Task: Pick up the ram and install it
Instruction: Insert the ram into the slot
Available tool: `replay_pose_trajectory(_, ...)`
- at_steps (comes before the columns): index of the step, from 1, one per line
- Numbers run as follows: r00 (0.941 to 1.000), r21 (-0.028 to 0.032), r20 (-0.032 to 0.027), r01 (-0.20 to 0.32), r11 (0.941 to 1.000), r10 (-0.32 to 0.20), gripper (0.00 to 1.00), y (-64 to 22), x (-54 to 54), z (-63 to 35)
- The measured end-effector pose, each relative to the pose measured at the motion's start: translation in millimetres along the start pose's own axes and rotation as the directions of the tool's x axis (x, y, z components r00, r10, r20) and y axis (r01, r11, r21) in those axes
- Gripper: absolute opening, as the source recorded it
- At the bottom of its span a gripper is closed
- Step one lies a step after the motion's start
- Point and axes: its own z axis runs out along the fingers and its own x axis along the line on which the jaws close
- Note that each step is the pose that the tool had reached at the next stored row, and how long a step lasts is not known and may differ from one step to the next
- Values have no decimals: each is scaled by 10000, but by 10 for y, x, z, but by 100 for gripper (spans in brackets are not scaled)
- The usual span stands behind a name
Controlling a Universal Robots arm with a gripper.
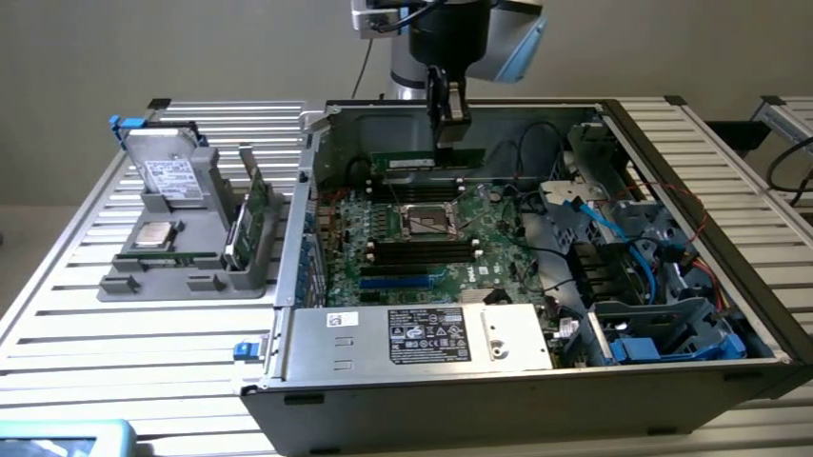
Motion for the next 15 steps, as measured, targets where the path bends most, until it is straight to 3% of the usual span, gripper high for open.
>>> replay_pose_trajectory(4,10000,-25,-14,-1,10000,0,14,3,8,49)
replay_pose_trajectory(7,10000,-27,-56,-8,10000,7,14,4,11,83)
replay_pose_trajectory(12,9997,-41,-258,-39,10000,38,14,2,10,117)
replay_pose_trajectory(15,9995,-46,-301,-54,10000,52,14,3,9,152)
